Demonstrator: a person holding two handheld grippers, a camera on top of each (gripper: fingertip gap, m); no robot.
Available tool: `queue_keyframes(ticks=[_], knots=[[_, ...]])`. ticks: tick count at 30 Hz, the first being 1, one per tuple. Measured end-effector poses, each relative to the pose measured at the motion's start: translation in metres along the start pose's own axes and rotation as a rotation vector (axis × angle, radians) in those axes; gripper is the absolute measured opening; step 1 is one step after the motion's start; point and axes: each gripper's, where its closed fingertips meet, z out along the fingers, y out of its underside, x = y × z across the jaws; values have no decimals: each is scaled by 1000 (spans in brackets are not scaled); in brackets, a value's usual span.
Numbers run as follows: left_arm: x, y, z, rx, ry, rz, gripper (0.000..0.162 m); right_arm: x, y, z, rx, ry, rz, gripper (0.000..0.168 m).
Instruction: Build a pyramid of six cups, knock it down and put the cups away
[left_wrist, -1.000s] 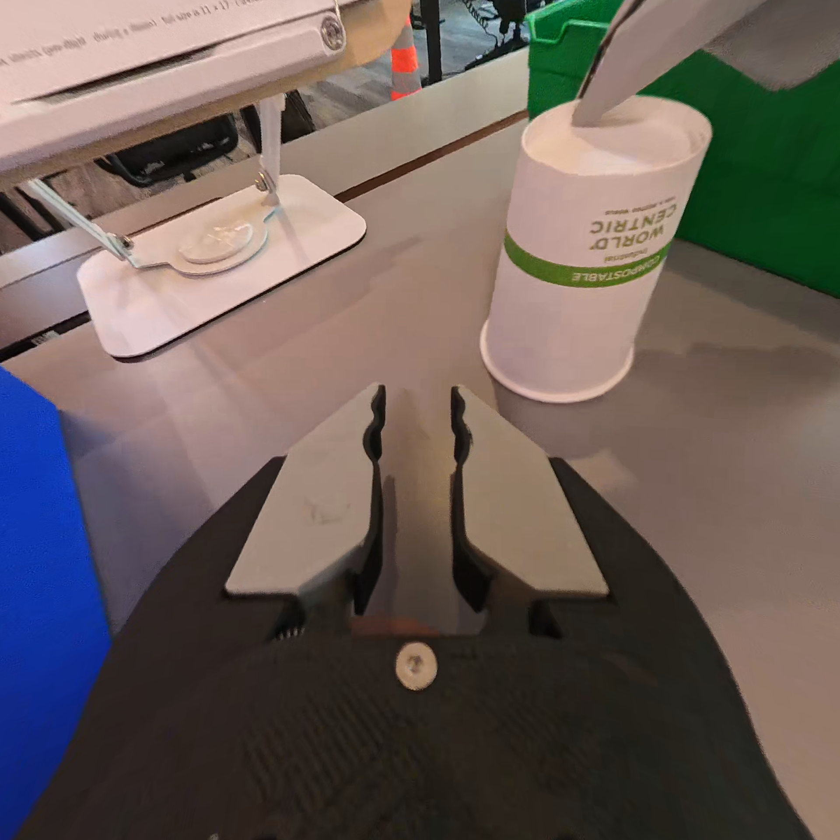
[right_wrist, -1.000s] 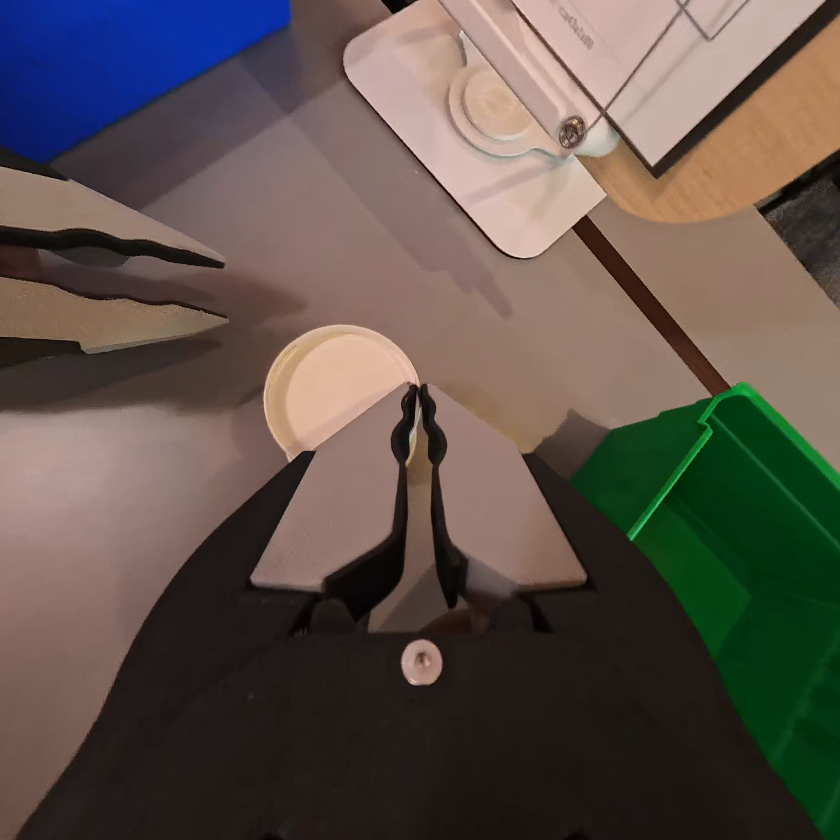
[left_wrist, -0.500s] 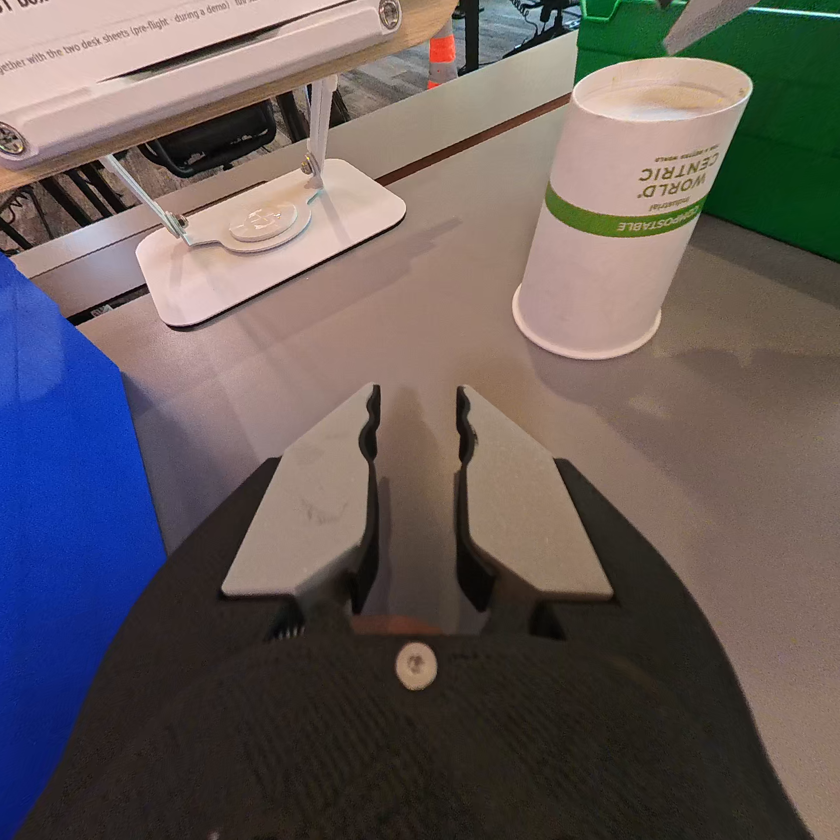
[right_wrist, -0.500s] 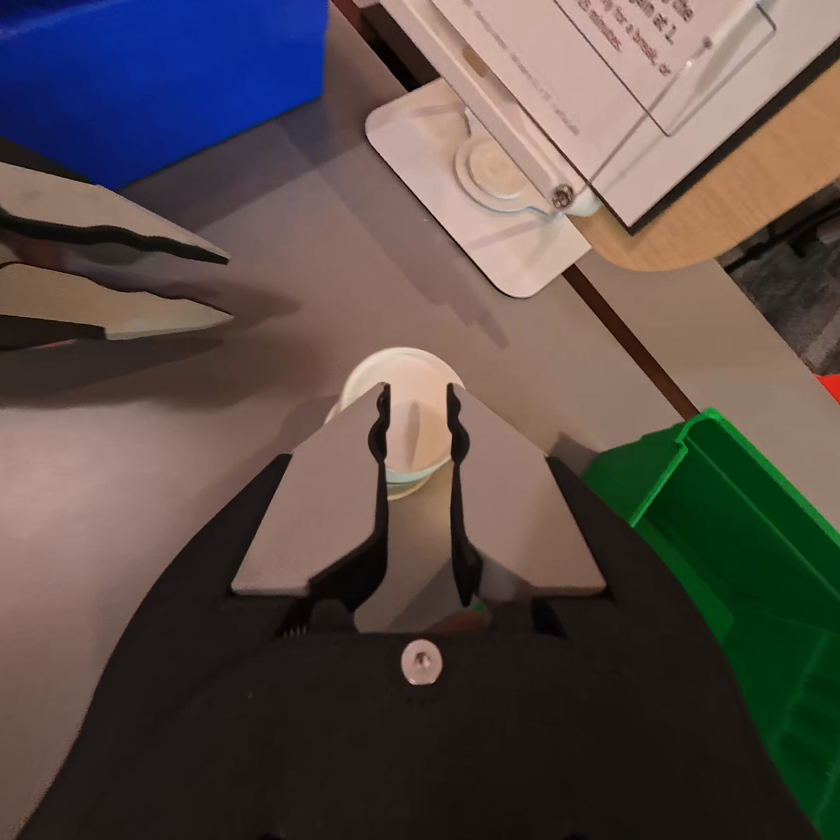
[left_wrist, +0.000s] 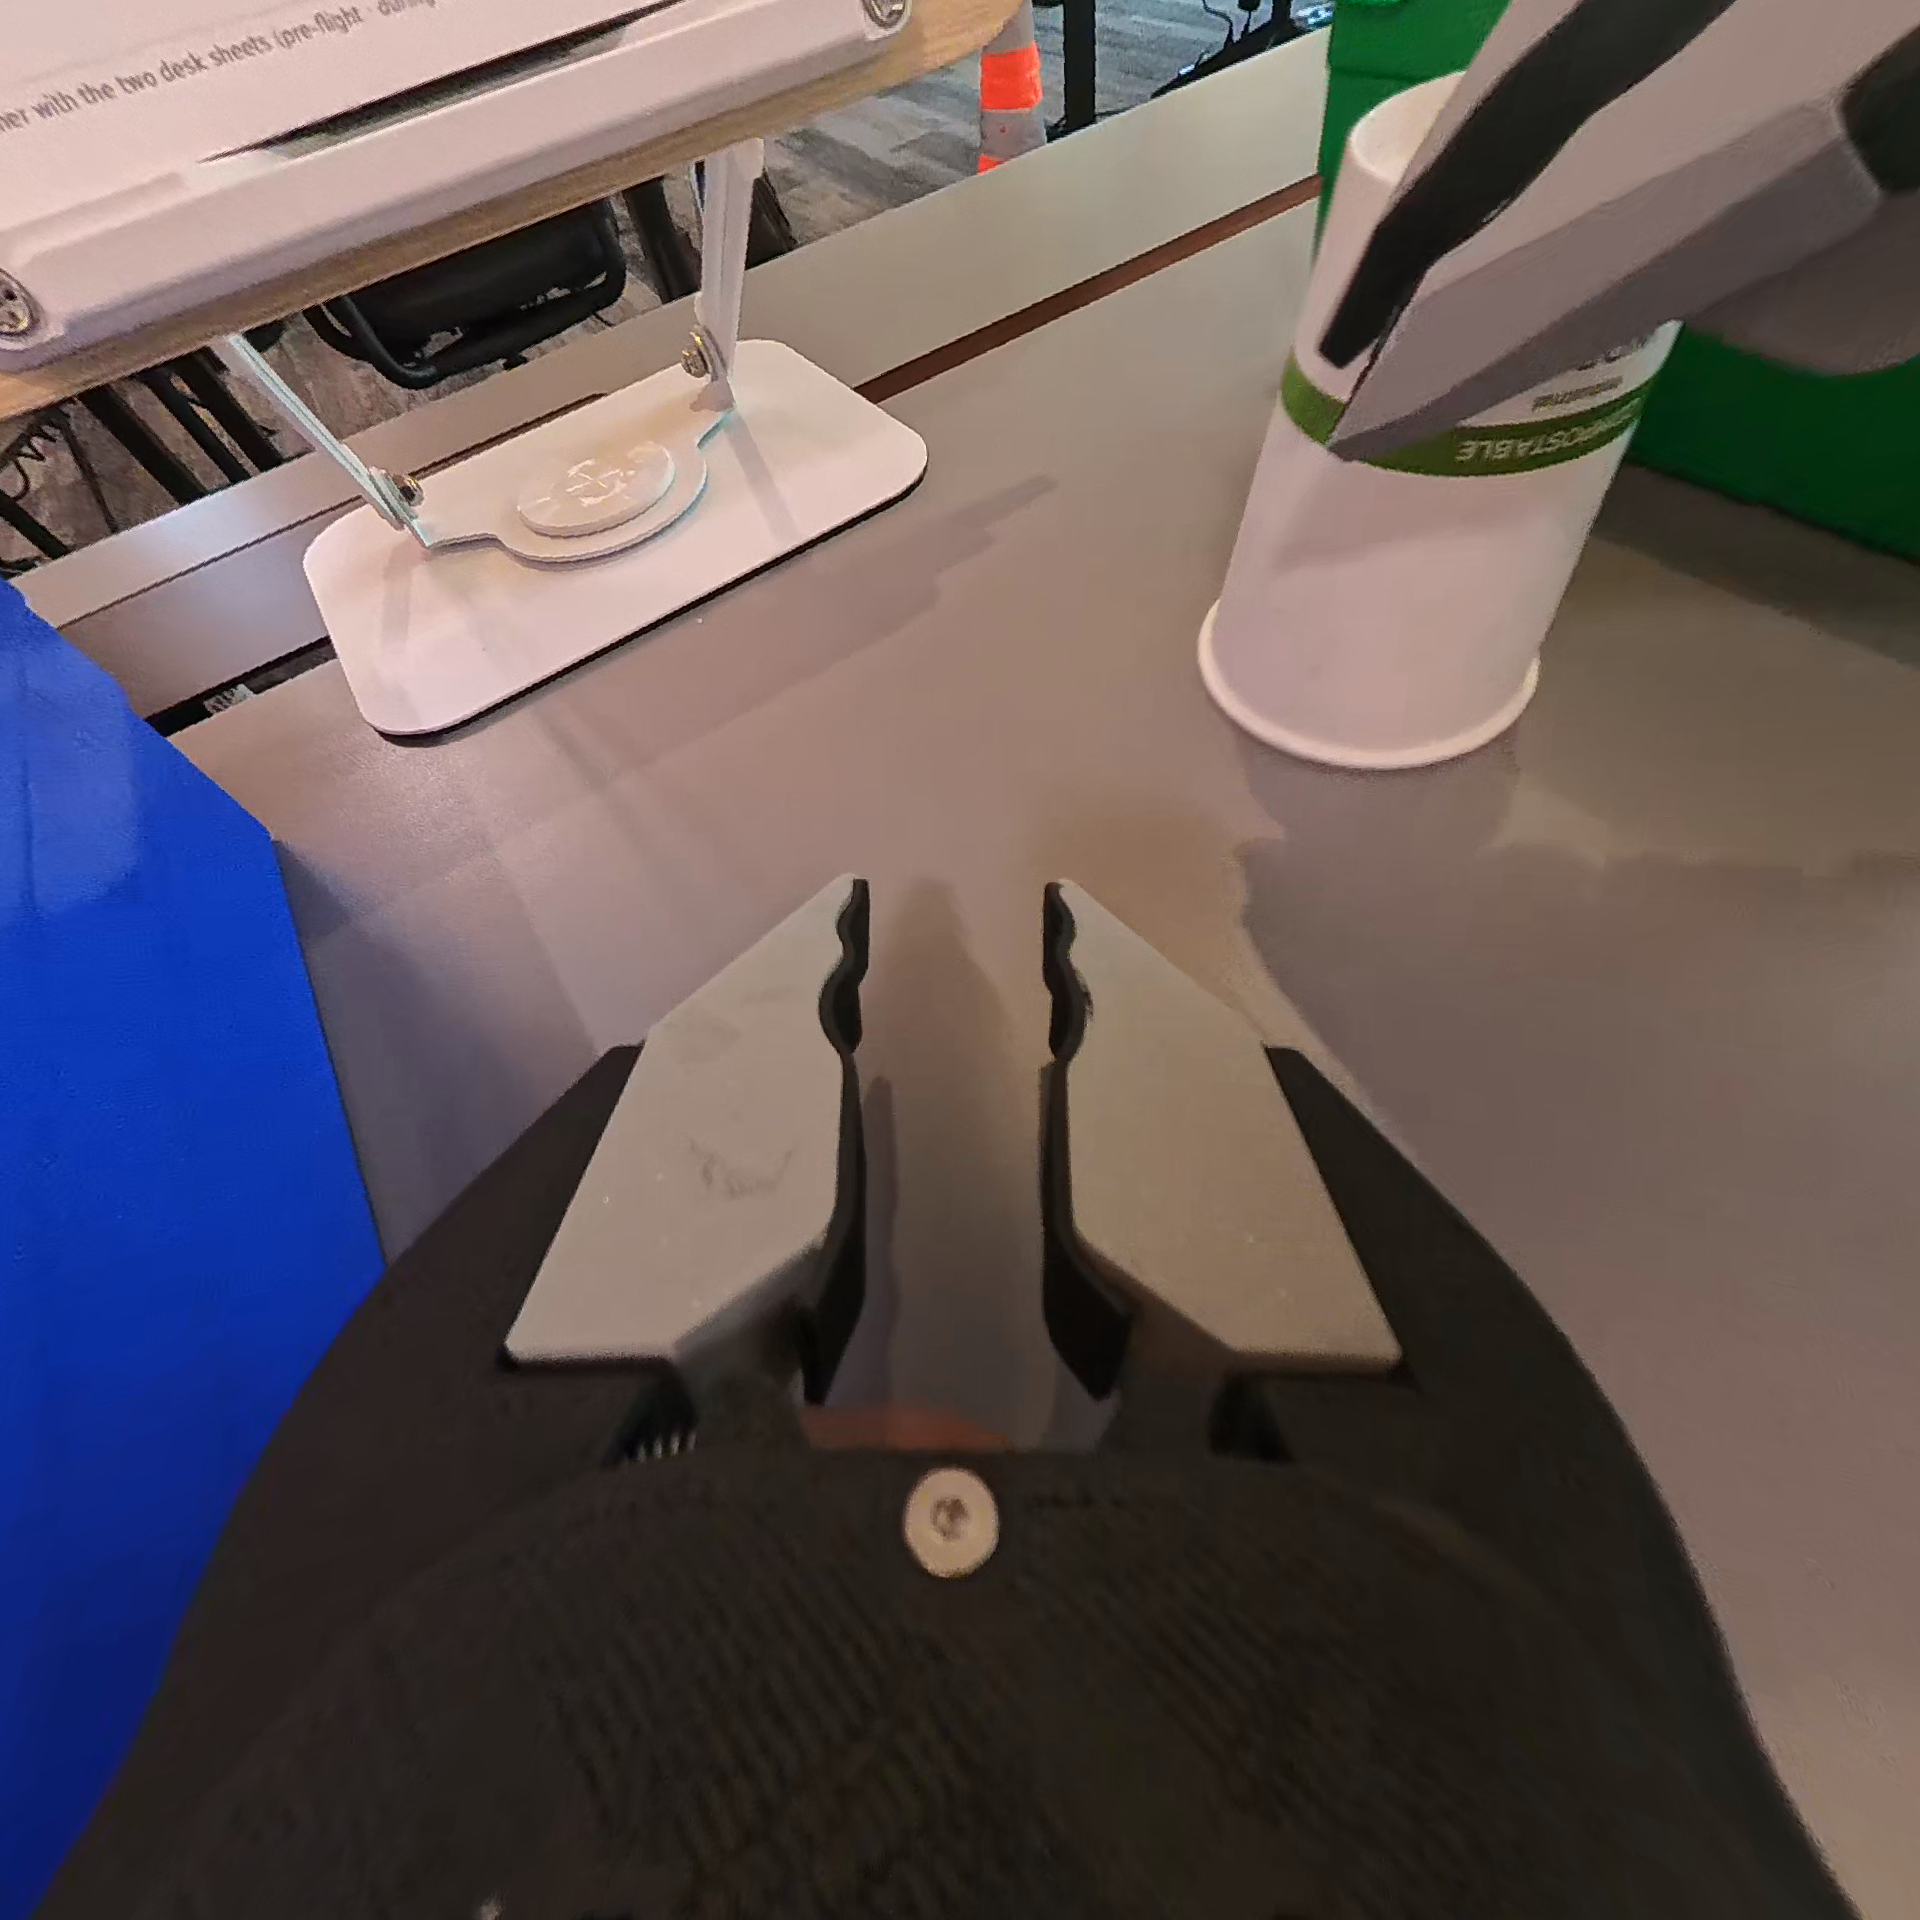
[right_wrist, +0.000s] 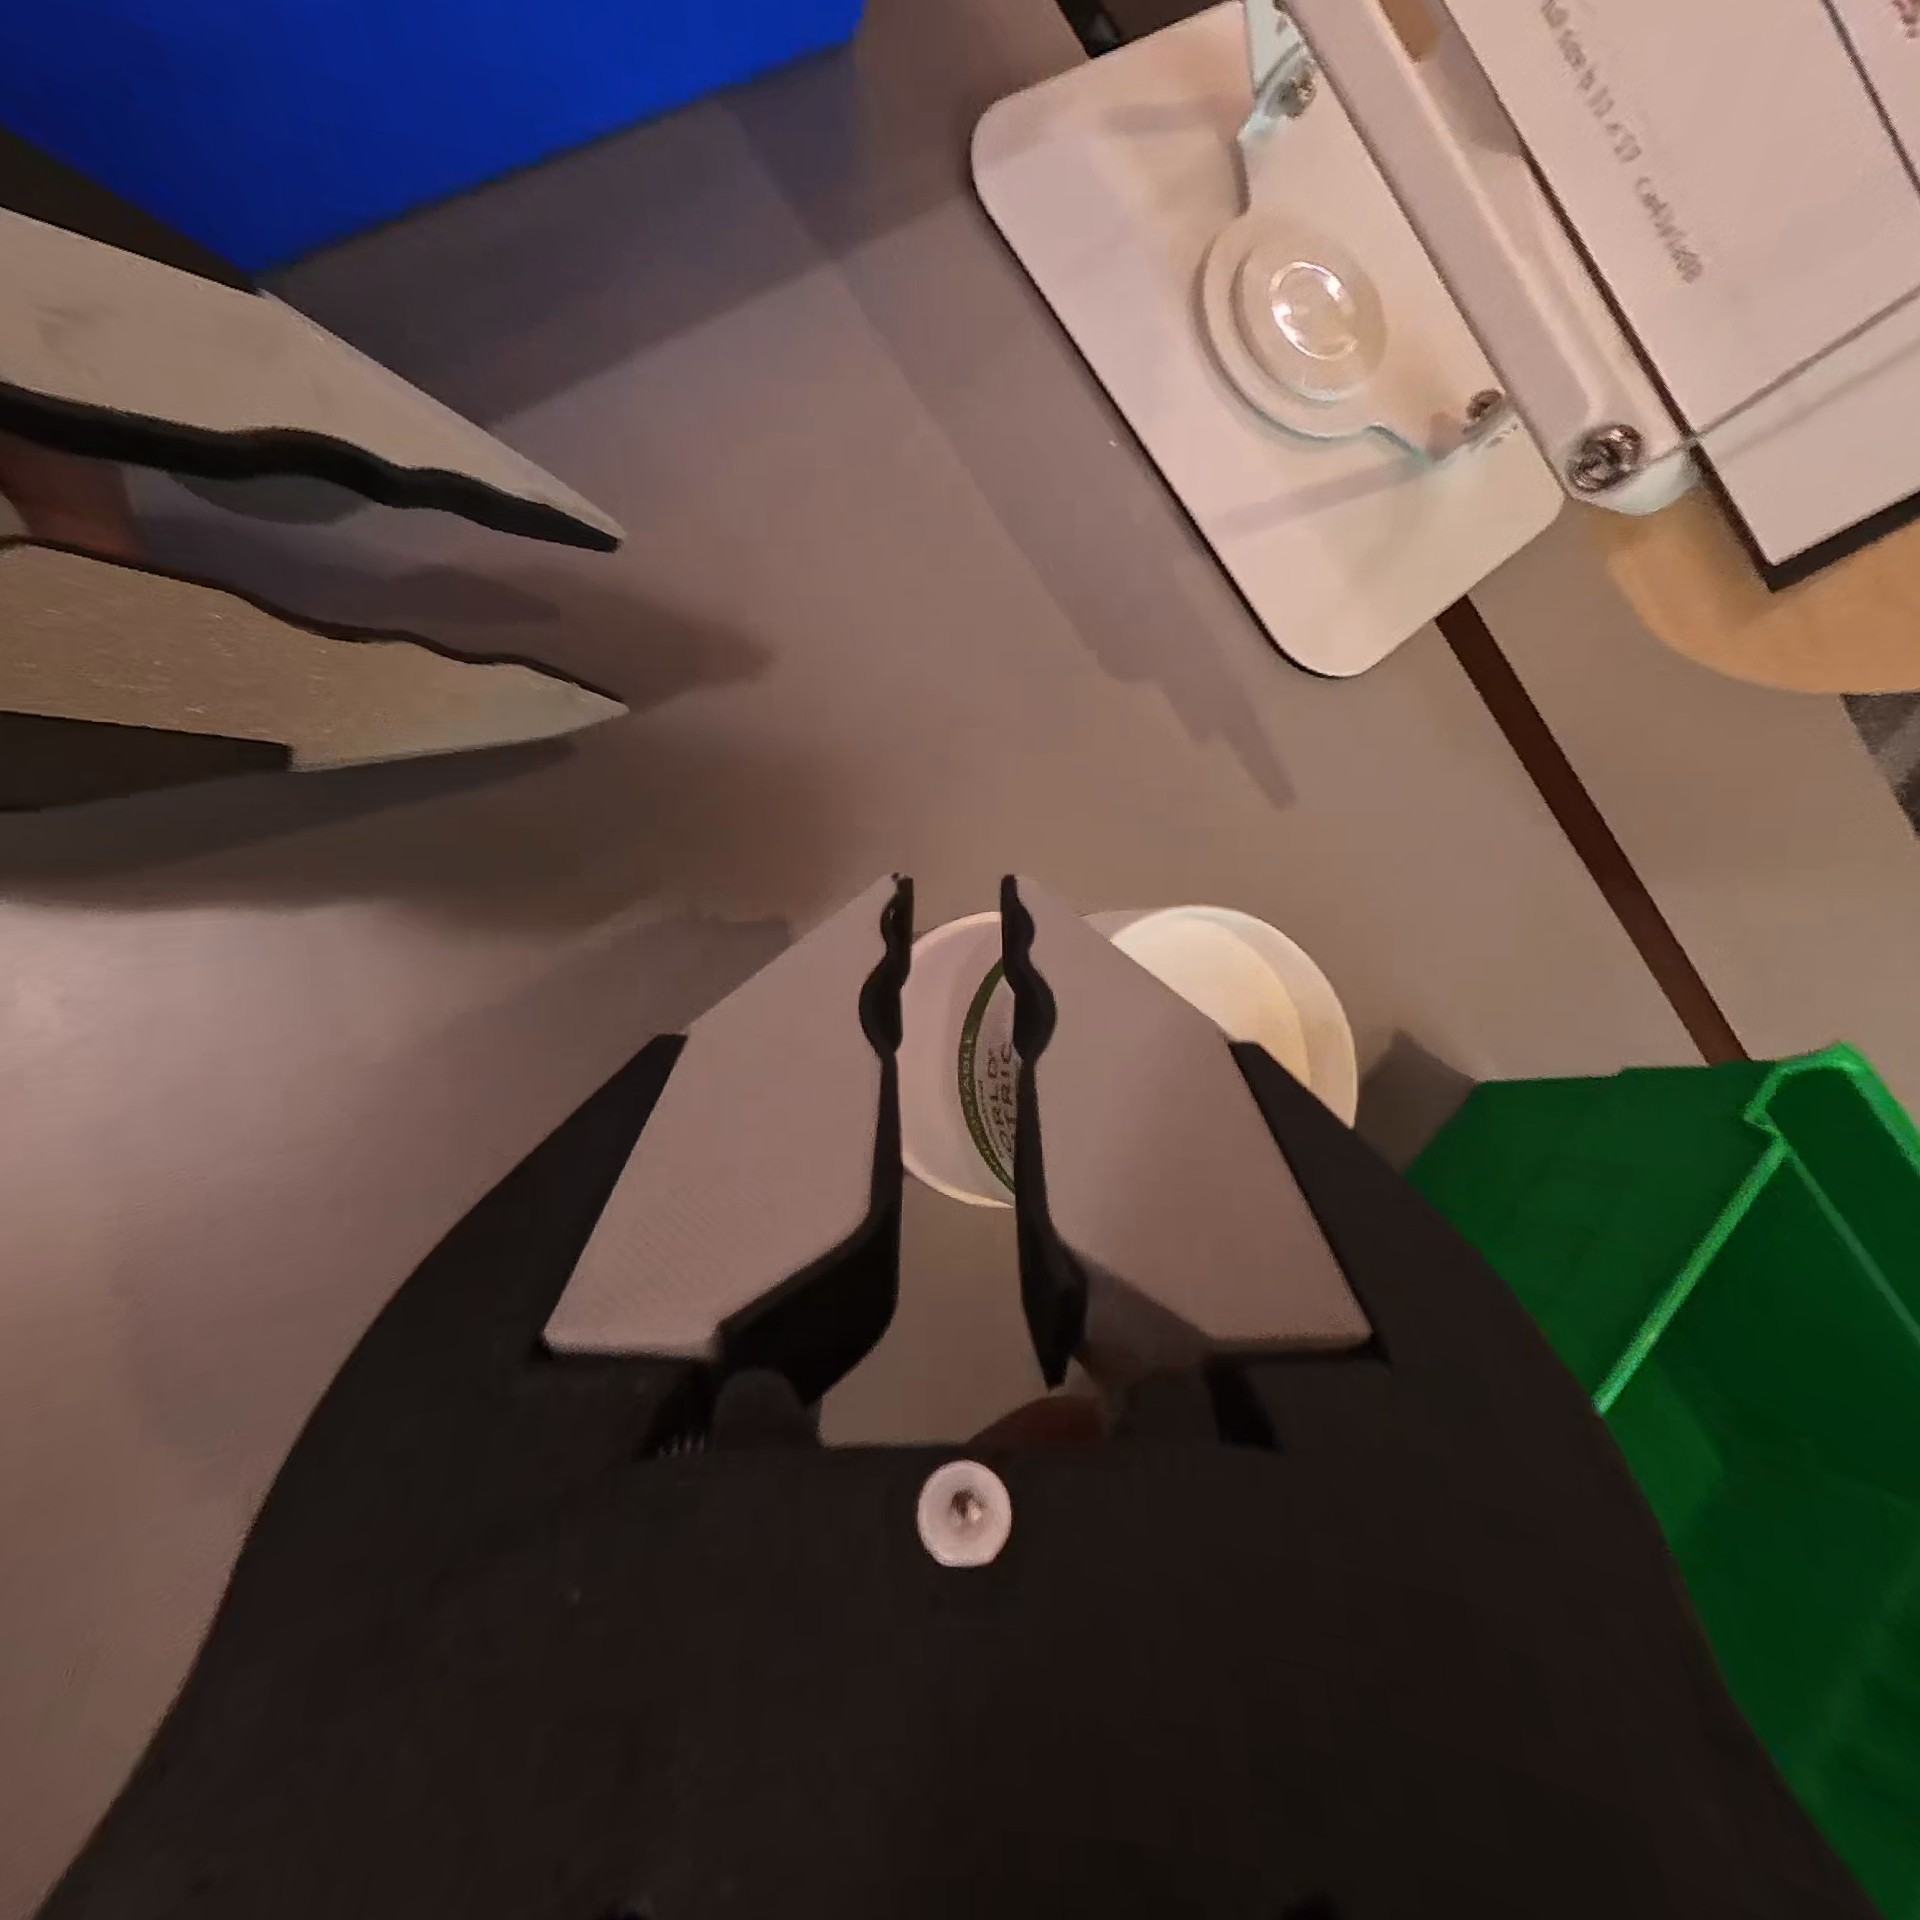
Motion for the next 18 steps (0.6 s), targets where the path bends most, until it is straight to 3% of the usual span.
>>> queue_keyframes(ticks=[7, 13, 18], knots=[[-8, 2, -1, -2, -11, -25, 31, -1, -5, -20, 44, -19, 1, 23], [-8, 2, -1, 0, -14, -18, 32, -35, -41, -46, 319, -29, -16, 33], [-3, 2, -2, -2, -27, 50, 33, -57, -23, -52, 610, 91, 38, 31]])
